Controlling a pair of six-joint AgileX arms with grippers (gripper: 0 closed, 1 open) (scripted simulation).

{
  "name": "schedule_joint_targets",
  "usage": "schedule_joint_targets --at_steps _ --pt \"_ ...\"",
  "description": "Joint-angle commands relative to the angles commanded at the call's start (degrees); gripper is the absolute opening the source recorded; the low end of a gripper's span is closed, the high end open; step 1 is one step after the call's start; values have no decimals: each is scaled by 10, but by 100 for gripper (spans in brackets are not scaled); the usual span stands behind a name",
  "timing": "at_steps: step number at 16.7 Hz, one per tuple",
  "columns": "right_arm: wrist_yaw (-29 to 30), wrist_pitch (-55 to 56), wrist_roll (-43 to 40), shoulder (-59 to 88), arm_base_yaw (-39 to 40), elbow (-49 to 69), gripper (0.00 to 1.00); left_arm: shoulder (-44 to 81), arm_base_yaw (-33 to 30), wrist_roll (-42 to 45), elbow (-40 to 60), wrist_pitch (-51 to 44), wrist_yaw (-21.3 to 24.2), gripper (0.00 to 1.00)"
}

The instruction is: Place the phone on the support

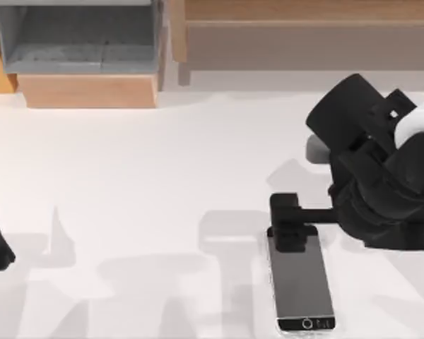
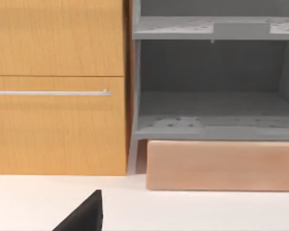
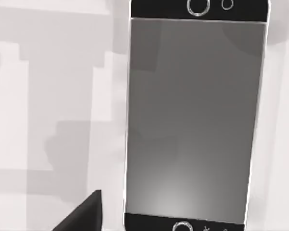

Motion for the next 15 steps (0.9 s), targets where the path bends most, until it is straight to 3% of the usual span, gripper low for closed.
schedule_joint_targets --at_steps 6,15 --pt "-5 -88 32 163 15 121 100 0 0 0 0 0 0 100" --pt "-6 -70 32 183 13 111 100 0 0 0 0 0 0 100"
